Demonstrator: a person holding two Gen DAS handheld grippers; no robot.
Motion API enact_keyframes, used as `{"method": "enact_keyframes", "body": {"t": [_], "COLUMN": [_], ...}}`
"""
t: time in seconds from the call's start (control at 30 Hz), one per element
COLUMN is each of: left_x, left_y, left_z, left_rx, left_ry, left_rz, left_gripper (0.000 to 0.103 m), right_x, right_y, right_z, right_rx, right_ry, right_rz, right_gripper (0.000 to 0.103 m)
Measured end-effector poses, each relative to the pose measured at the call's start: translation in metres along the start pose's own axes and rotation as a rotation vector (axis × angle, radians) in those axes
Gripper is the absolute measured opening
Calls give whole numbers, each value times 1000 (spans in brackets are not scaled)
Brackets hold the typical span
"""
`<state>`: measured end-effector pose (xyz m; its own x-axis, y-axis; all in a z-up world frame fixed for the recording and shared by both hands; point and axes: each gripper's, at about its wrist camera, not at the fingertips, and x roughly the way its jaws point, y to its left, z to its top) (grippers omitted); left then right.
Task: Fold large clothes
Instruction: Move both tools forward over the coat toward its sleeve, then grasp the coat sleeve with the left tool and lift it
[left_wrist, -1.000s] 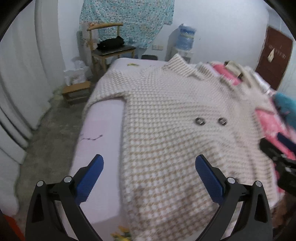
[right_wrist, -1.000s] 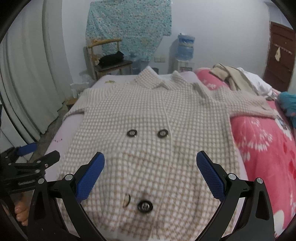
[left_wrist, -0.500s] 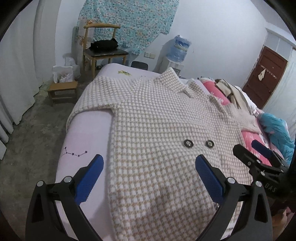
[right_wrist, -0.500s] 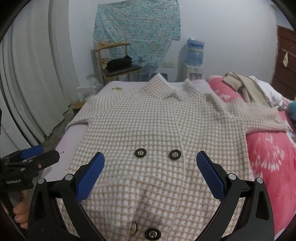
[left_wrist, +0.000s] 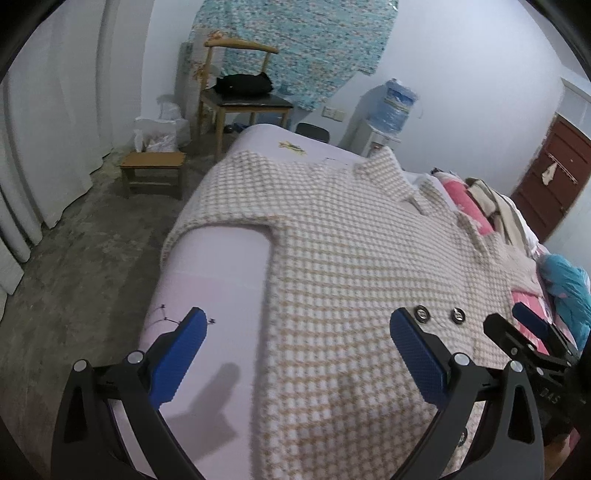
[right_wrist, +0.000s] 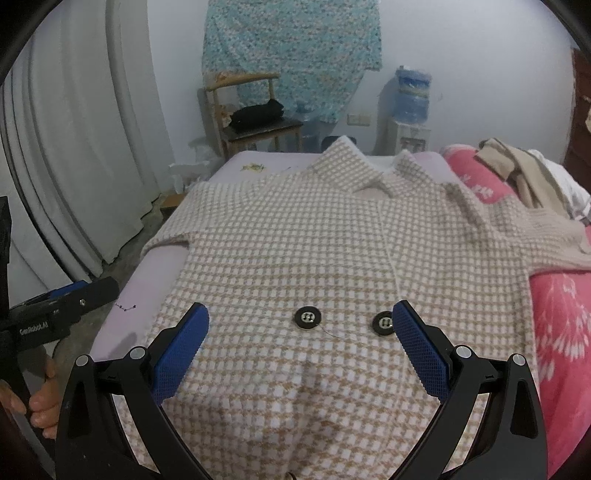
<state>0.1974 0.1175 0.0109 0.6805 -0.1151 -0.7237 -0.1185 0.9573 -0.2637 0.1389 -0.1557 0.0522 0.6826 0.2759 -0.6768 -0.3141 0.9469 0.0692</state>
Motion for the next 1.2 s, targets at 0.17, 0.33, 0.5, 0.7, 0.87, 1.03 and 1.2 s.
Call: {"method": "enact_keyframes", "body": {"t": [0.17,0.33,0.5,0.7,0.87,1.03,1.2], "left_x": [4,3,3,1,-1,-3,2], "left_y": [10,12,12,11,15,34,70], "left_z": [1,2,1,2,3,15,40], "left_rx": [-20,-22,-19,-18,-19,-42,-114], "left_ry": [4,3,1,-3,-14,-52,-92], "left_rz": [20,28,28,31,48,93,104], "left_gripper": [98,98,98,97,98,98,97], "right_x": [3,5,5,3,6,11,18], "right_y": [3,5,5,7,9,6,3], "right_z": [0,-1,-1,-2,-2,-1,1], "right_rx": [-4,-10,-9,-15,-22,-24,-18], "right_ry": [7,17,21,17,25,31,33], "right_rz": [12,16,18,19,24,26,24], "right_gripper": [95,95,95,95,95,95,95]}}
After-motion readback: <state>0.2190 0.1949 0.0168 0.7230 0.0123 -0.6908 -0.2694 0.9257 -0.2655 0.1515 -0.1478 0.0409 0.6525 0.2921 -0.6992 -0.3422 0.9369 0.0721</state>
